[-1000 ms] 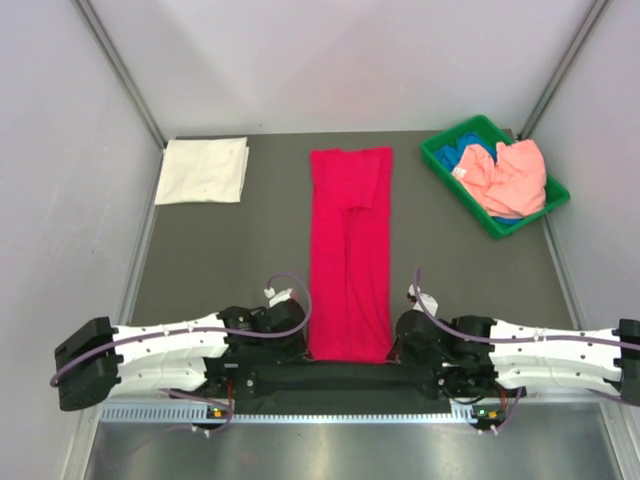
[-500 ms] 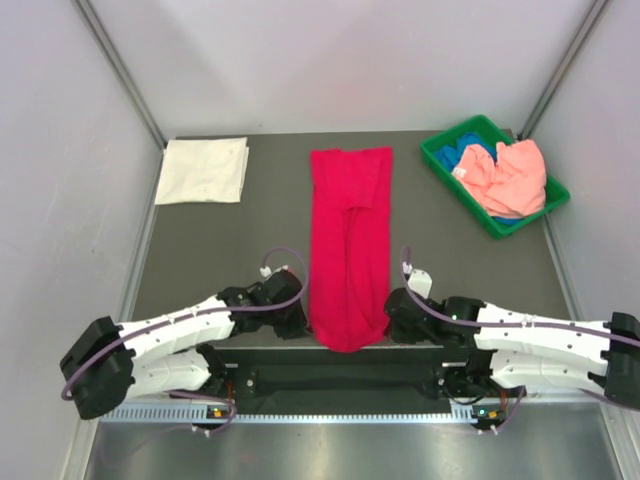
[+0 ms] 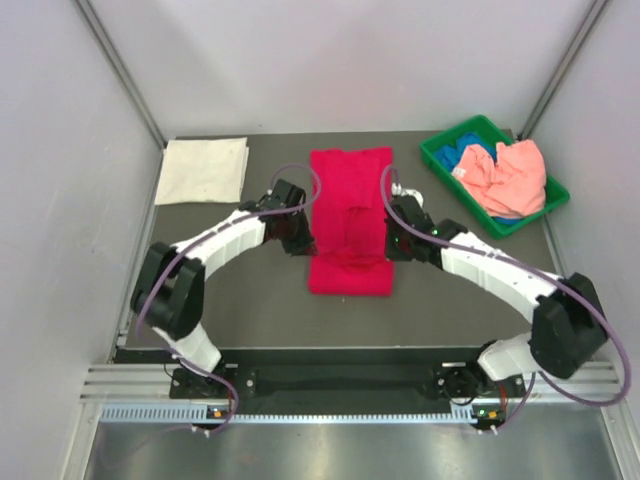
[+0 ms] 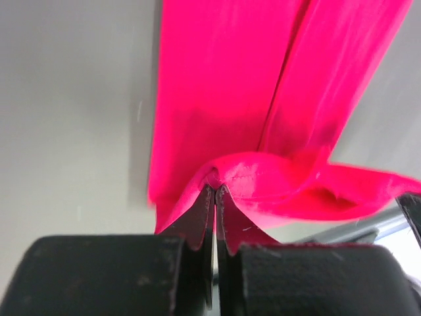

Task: Fold and stack the t-shirts
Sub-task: Fold the tshirt

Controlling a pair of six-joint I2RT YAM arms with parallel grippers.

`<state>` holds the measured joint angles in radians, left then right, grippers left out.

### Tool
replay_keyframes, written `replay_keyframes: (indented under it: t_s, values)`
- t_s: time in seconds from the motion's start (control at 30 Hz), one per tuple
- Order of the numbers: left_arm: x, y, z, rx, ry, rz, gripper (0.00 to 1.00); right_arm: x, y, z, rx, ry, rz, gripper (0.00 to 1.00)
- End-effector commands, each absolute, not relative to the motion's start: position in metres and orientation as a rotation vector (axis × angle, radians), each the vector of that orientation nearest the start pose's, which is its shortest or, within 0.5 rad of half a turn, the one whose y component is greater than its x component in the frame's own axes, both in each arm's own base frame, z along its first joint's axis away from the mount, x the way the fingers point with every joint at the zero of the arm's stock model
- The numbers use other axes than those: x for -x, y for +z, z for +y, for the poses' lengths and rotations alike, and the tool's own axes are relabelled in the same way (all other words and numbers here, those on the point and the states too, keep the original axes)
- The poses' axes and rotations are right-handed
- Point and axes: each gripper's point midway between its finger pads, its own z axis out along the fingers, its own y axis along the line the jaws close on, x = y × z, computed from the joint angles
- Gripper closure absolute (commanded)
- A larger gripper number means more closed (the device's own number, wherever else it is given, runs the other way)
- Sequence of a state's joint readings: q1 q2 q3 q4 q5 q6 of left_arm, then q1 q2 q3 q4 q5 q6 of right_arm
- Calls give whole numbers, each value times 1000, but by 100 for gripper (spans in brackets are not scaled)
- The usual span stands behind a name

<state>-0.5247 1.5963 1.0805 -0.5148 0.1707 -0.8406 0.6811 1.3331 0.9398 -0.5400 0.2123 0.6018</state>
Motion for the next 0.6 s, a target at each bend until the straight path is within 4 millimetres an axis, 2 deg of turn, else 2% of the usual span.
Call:
replay_keyframes:
  t_s: [0.0,0.03,0.07,0.1,0.13,0.17,0.2,0.27,0.3,0.37,0.4,0.47,0.5,0.57]
  values:
    - [-335,98,-238,274,-632,2706,100,-318,122,192,65,237,2440,100]
    - [-342,83,-233,302,-599,2751,100,-329,130,195,57,249,2420,100]
    - [-349,84,-234,304,-606,2758,100,-336,130,196,66,248,2420,100]
    - [-362,92,-237,302,-626,2734,100,-344,122,193,56,230,2438,100]
    - [-371,85,-234,322,-620,2744,100,-354,128,196,59,240,2423,100]
    - [-383,92,-235,330,-633,2718,100,-361,129,195,73,233,2420,100]
    - [-390,86,-232,353,-630,2724,100,-372,127,197,74,240,2423,100]
    - [-406,92,-231,362,-641,2701,100,-383,126,198,96,240,2425,100]
    - [-412,85,-227,382,-633,2712,100,-391,124,200,103,250,2432,100]
    - [-423,88,-228,386,-651,2697,100,-400,116,201,119,240,2444,100]
    - [-427,80,-225,401,-647,2709,100,-408,121,202,118,248,2431,100]
    - [-435,81,-228,396,-679,2706,100,-415,117,204,124,247,2439,100]
    - [-438,76,-228,398,-684,2715,100,-422,113,205,119,247,2451,100]
    - [-443,76,-230,392,-701,2707,100,-428,103,204,119,237,2468,100]
